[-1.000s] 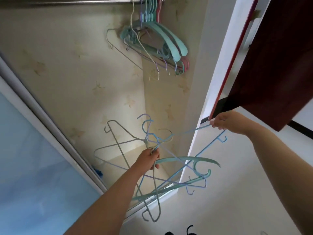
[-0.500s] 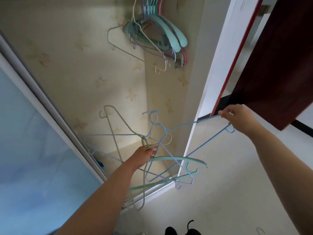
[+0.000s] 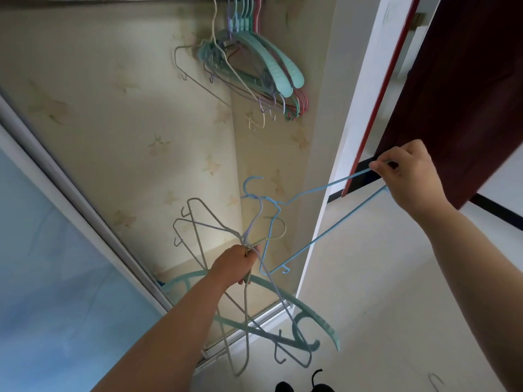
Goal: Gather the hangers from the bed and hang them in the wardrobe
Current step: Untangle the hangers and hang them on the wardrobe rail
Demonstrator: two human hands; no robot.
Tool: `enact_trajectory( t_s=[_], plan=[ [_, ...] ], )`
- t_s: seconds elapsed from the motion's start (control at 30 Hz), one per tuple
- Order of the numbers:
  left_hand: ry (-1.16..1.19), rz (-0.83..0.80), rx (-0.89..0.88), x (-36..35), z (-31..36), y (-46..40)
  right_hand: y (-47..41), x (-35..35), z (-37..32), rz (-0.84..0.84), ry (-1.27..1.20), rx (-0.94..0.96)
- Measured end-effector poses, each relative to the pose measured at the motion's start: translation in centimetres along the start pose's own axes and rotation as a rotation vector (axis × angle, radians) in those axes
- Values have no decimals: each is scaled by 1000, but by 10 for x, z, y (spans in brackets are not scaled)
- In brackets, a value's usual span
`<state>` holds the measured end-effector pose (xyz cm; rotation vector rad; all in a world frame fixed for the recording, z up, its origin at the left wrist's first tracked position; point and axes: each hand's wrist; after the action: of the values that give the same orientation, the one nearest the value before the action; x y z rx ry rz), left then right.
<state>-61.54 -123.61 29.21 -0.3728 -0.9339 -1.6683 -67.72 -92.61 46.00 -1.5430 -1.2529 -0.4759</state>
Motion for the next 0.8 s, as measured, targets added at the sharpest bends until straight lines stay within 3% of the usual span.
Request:
enact_trajectory(
  t_s=[0.13, 0.3, 0.67, 0.8],
  plan=[
    [73, -100, 8, -6, 7, -3, -4, -16, -8, 4, 50, 120],
    [-132, -147, -72, -19, 26, 2, -5, -45, -23, -28, 79, 137],
    [135, -97, -124, -17, 4, -8, 16, -45, 23, -121, 102, -340],
    [201, -65, -117, -8, -1, -11, 32, -26, 48, -108, 165, -265]
  ],
)
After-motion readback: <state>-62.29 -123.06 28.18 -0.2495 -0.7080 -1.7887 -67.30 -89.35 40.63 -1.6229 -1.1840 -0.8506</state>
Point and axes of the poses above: each hand's wrist, its own y-axis away from the middle knuckle, its own x-axis out of the back of the hand, z = x × y, and after that the axes turned 8 degrees about -z, right-handed
